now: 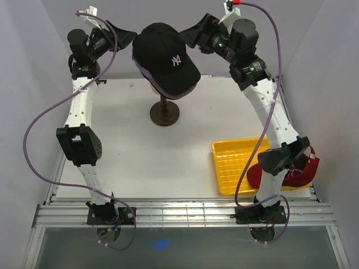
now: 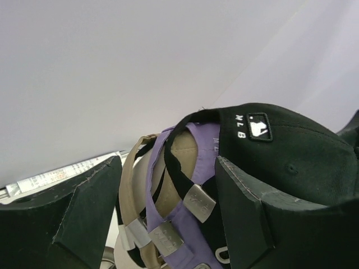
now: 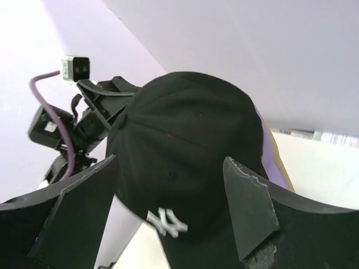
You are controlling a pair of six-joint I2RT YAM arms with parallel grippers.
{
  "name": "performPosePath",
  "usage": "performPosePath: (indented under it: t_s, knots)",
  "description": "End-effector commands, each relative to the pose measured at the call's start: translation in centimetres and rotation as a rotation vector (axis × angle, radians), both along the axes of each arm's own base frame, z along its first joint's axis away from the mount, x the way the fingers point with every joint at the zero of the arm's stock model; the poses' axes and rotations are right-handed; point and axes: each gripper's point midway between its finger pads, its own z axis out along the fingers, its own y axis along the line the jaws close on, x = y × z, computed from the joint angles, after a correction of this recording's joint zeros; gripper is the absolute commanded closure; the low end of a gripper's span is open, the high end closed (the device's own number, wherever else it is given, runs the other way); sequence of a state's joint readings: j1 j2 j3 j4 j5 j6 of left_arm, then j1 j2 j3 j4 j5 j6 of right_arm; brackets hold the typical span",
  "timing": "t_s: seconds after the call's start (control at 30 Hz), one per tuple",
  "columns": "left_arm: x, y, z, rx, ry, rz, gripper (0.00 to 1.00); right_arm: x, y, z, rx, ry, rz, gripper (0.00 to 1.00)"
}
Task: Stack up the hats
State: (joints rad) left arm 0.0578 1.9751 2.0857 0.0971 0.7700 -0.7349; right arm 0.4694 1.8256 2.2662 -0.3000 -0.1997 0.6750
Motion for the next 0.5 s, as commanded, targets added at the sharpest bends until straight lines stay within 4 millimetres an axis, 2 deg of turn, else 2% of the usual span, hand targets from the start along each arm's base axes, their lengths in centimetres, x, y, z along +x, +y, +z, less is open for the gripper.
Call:
performPosePath:
  t_s: [0.0,0.17,0.33,0.47]
  knots:
    - [-1.2,-0.9,2.2,0.029,-0.098,-0.011,0.22,2.2,1.7,0.8,-0.029,-0.129,-0.038,0.19]
    - [-0.8,-1.9,1.1,0.047,-0.090,-0.013,0.23,3.7,2.8,-1.2,-0.034,-0.133,-0.048,0.17]
    - [-0.1,-1.3,-0.8,0.056,-0.043,0.039,0.25,5.2,4.5,-4.1,-0.057,-0.080,-0.020,0.17]
    - [0.2,-0.9,-3.7,0.067,0.019,0.064,0.32,5.6,5.1,-6.3,-0.072,-0.031,-0.005,0.17]
